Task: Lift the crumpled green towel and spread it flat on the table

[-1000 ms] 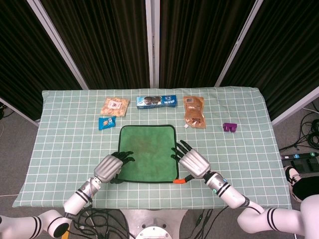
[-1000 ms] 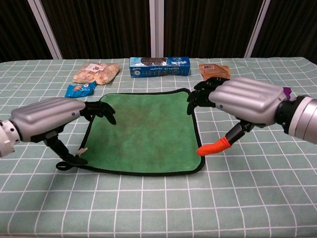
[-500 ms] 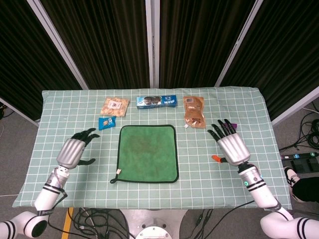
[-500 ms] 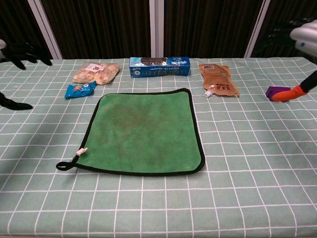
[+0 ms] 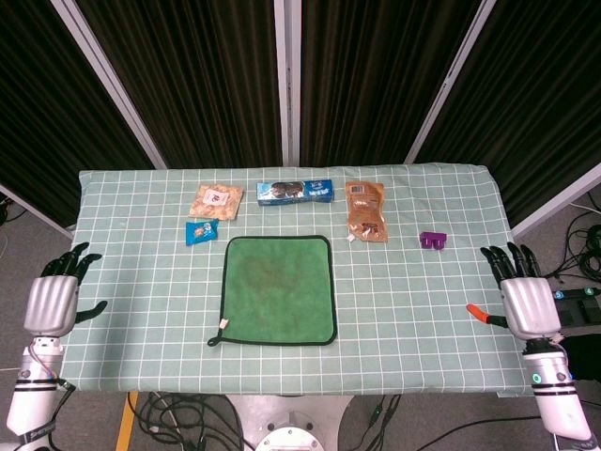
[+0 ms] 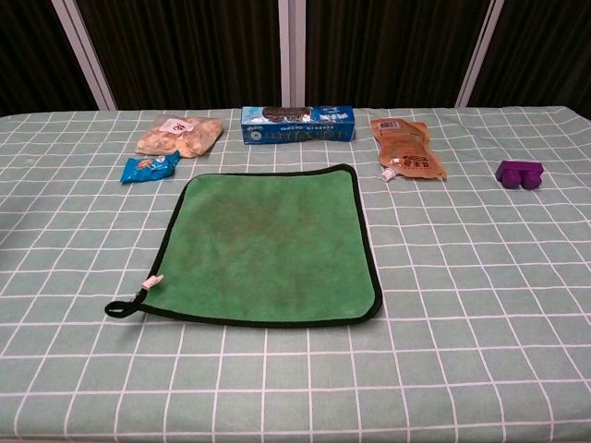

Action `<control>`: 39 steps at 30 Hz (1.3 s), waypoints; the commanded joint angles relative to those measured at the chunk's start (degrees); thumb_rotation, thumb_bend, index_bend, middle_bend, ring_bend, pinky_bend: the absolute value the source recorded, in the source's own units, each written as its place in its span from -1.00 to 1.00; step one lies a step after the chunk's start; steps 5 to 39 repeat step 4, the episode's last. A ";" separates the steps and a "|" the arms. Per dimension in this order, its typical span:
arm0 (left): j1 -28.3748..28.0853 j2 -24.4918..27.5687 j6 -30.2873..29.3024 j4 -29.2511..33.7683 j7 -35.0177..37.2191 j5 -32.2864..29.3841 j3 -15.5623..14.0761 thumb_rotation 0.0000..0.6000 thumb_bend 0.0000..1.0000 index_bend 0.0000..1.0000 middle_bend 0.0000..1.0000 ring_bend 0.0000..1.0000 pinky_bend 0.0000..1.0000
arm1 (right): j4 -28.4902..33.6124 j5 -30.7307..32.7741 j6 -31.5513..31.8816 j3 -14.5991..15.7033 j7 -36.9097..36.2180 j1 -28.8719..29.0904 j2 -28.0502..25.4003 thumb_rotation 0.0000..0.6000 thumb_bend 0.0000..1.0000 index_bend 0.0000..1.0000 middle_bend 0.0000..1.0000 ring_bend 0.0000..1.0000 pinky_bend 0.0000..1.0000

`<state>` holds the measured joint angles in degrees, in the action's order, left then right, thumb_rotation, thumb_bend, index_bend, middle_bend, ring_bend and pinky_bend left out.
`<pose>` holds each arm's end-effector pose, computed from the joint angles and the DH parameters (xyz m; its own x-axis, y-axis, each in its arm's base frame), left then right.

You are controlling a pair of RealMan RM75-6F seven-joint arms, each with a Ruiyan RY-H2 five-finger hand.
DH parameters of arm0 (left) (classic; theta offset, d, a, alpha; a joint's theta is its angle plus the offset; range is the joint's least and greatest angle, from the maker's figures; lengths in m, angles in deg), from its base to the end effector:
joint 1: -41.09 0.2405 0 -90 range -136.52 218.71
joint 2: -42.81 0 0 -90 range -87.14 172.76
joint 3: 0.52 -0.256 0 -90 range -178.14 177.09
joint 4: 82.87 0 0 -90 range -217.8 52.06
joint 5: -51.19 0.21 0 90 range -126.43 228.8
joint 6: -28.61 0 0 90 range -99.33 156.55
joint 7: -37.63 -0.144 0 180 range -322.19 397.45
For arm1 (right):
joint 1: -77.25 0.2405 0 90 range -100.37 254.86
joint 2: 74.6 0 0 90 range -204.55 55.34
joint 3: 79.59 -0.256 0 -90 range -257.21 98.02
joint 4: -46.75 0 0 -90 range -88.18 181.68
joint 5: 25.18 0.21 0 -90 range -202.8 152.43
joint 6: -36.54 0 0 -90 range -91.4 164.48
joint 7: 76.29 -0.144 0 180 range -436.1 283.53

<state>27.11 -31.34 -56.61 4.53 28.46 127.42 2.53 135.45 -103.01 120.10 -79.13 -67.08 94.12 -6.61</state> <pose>-0.3001 0.2302 0.1181 0.4437 -0.0428 0.8951 0.8961 0.0165 -0.4435 -0.2996 -0.2351 0.1397 0.5315 0.0046 0.8471 -0.8455 -0.0588 0.5308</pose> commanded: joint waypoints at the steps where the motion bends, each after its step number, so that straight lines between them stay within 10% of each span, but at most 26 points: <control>1: 2.37 1.60 -2.38 3.10 -2.16 0.73 -1.22 1.00 -0.82 -0.40 -0.54 -0.58 -0.47 | -0.31 -1.11 2.28 1.16 -3.73 -3.41 -1.46 0.53 -0.92 -0.79 -0.75 -1.00 -0.97; 39: 3.95 2.60 -3.36 5.76 -3.56 1.20 -2.20 1.00 -0.82 -0.40 -0.54 -0.58 -0.47 | -0.71 -2.42 4.32 1.65 -5.30 -5.61 -1.98 0.53 -0.92 -0.79 -0.75 -1.00 -0.99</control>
